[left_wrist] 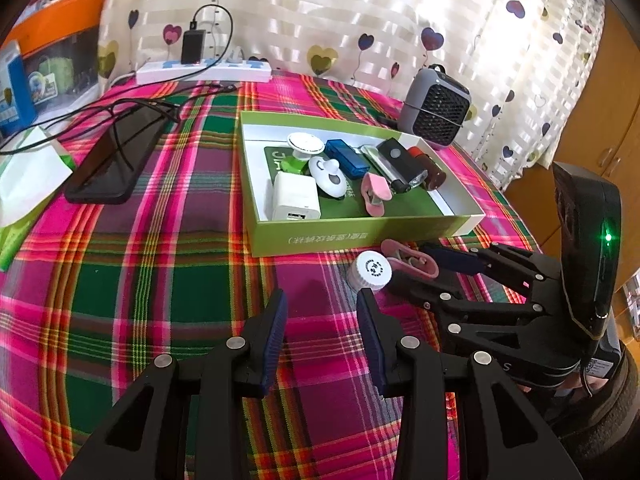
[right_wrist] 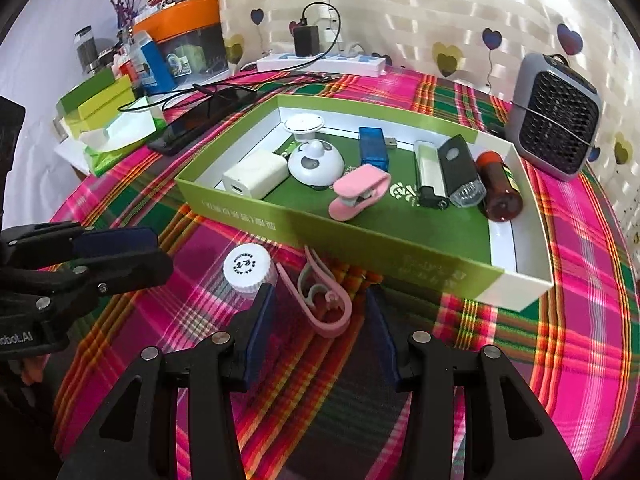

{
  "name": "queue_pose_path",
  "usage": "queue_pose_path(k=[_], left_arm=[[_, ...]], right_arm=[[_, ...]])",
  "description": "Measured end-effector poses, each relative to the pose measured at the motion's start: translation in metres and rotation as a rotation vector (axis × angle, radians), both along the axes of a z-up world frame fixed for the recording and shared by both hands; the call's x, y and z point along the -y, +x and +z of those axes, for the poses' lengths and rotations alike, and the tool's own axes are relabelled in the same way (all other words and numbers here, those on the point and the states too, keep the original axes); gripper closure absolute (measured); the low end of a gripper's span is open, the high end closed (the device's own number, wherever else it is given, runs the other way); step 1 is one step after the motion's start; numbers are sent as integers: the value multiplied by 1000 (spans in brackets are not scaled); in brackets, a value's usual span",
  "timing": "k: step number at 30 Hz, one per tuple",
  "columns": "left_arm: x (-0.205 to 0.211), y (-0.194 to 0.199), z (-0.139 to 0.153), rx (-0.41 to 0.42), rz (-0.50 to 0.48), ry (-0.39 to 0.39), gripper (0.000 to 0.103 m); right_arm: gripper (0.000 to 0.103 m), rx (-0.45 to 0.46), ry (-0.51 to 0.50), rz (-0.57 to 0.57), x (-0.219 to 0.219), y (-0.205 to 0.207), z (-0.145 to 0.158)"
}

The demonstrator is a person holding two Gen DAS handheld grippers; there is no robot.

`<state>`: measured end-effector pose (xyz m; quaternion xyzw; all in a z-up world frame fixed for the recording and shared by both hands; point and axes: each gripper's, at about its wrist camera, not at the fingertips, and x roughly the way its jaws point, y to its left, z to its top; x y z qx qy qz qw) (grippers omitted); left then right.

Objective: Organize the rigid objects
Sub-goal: 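Grasp the white round container with the left tool while the right tool grasps the pink earhook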

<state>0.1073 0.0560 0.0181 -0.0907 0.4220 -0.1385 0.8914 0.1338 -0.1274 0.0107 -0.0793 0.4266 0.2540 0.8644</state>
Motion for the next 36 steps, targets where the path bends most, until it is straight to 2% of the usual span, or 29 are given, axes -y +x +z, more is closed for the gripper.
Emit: queue_pose_path(k=[5,8,10,12,14,22,36], left_arm=[[-1,0,0,0,-1,-4,68],[-1,0,0,-2,1,-3,68],[-1,1,-1,-5,0,-4,68],[0,1,-1,-7,-1,-4,68],[1,2,-1,-7,-4,-4,68],[7,3,-1,-10,-20,-5,68],[32,18,-3,-24,-66,31,68]], right_arm=[[56,19,-38,15,-8,-3,0],[56,14,-27,19,-7,-4,0],[61,16,-26,22,-7,-5,0],[72,19,-26,24,-9,-6,0],[75,18,-23,30,-9,-7,1],[79,14,-15,32,-9,-10,1],[80,3,-19,-67,18,-18,2]])
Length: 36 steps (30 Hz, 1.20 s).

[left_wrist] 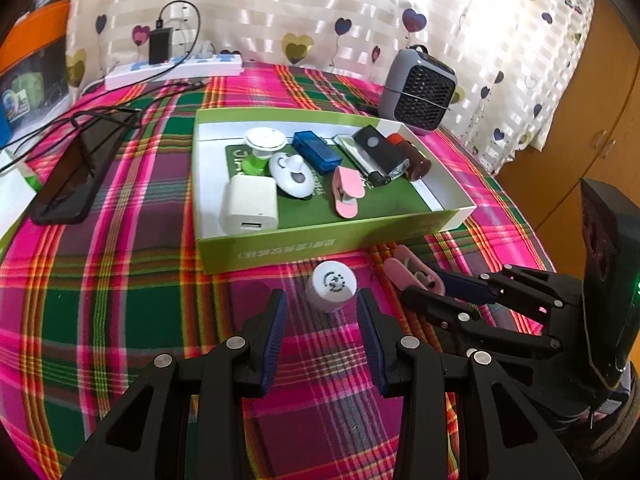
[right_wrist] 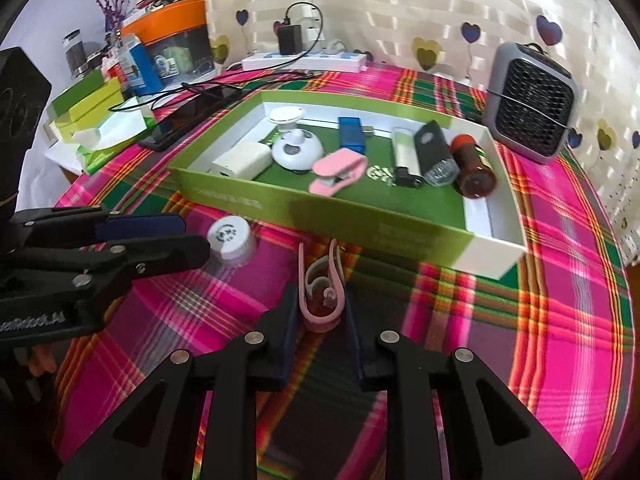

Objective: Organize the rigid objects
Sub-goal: 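Grasp the white round container with the left tool while the right tool grasps the pink earhook, then carry the white container with the left tool while the right tool carries the pink earhook into the box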

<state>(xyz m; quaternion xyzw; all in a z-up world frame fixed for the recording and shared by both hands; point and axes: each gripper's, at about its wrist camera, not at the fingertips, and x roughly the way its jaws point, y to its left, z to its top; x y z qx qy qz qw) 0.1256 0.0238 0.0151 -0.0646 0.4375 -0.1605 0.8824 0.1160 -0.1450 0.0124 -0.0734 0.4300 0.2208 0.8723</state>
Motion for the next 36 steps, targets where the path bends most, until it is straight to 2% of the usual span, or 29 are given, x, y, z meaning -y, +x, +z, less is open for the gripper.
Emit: queue_pose_path(k=[17,23,29,36], left_arm=[[25,19,-8,-5,6,99,68],[25,21,-8,0,13,99,68],[23,21,-8,1,24,98,75],[22,21,-8,2,24,95,75]], right_arm=[[80,3,-13,-54,21,-6,0],[80,4,-12,-53,22,-7,0],[80,2,-8,-53,21,-7,0],[80,2,-9,-53,22,-7,0]])
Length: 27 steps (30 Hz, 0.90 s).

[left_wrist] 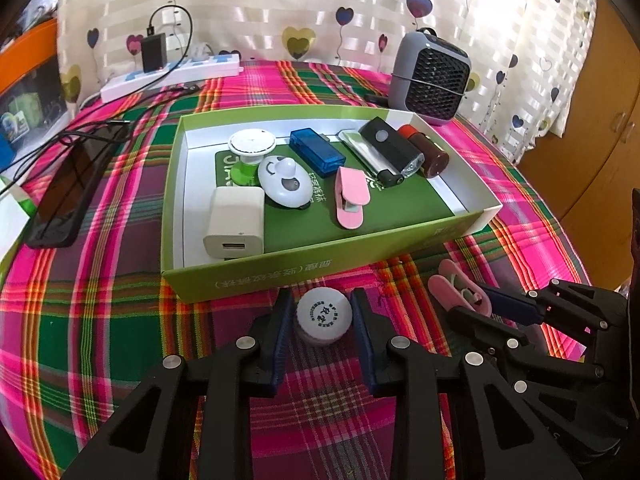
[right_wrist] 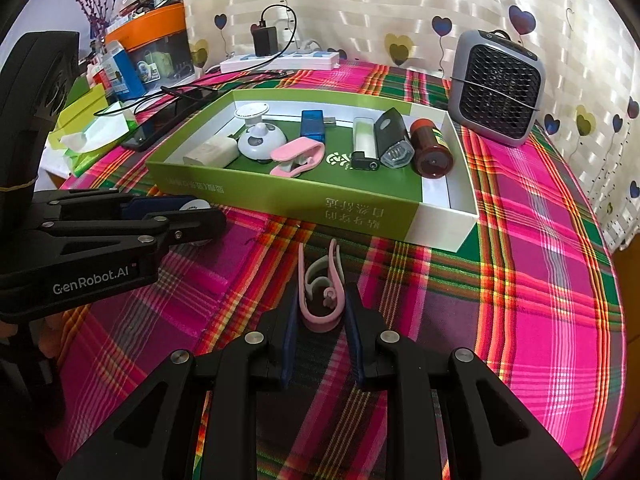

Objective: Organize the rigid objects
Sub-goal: 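Carry the white container with the left tool while the right tool carries the pink earhook into the box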

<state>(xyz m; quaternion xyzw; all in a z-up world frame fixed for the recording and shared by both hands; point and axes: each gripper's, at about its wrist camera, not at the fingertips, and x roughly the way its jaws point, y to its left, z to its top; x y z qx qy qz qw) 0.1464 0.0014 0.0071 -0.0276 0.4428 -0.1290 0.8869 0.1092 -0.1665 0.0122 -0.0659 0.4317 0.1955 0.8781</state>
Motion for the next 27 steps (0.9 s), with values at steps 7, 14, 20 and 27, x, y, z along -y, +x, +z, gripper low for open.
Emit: queue_pose_path(k=[7,14,20,27], left_arm=[[0,0,0,2,-2,-1,76],[0,-1,0,2,-1,0,76],[0,-1,0,2,-1,0,76],[1,-3,3,10,-4,1,76]], right_arm=[[80,0,0,0,0,0,0],[80,0,0,0,0,0,0],[80,0,1,0,0,0,0],[80,-1,5,3,0,0,0]])
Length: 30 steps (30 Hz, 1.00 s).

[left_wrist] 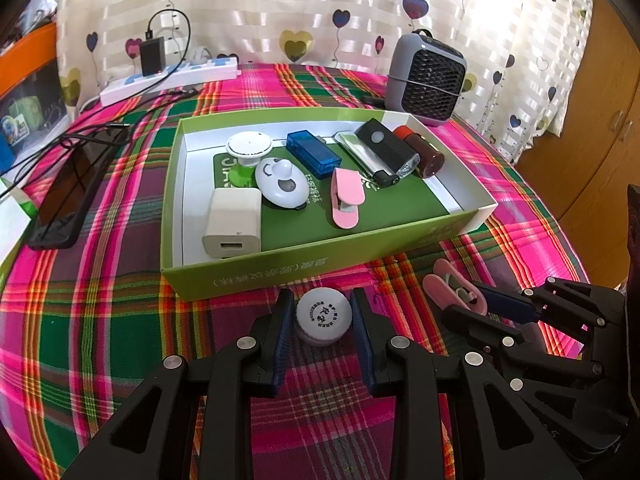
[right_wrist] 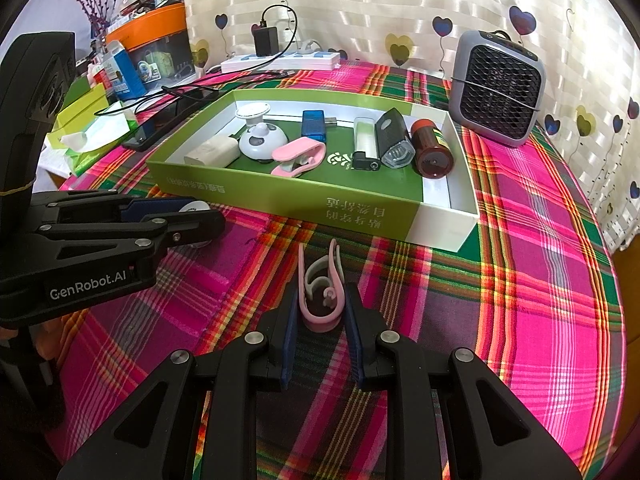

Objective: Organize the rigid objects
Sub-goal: 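Carry the white container with the left tool while the right tool carries the pink earhook into the box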

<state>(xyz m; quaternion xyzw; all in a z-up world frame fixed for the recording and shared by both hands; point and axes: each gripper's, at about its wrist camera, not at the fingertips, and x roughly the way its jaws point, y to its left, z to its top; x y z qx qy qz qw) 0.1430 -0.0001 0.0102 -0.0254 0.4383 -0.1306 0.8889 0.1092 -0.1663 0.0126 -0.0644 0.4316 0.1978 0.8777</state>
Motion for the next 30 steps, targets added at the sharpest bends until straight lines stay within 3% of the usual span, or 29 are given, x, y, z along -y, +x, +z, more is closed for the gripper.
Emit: queue_pose_path(k=[30], left_arm=[[5,-13,39,97,-26,2,76]], right_arm=[[80,69,79,-62,17,-9,25]])
